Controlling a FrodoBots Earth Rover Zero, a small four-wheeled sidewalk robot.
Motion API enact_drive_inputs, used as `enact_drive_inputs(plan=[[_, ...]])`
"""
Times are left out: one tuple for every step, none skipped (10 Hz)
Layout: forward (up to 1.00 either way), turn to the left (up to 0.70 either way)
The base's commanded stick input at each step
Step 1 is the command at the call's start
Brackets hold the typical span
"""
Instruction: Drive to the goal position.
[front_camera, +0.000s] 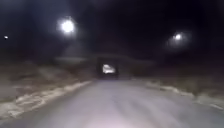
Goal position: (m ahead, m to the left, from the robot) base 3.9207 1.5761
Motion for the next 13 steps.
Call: enact_drive_inputs(plan=[[1.0,0.07],[1.0,0.08],[1.0,0.09],[1.0,0.09],[1.0,0.09],[1.0,0.1],[1.0,0.1],[1.0,0.1],[1.0,0.1],[1.0,0.1],[1.0,0.1],[1.0,0.1],[1.0,0.1]])
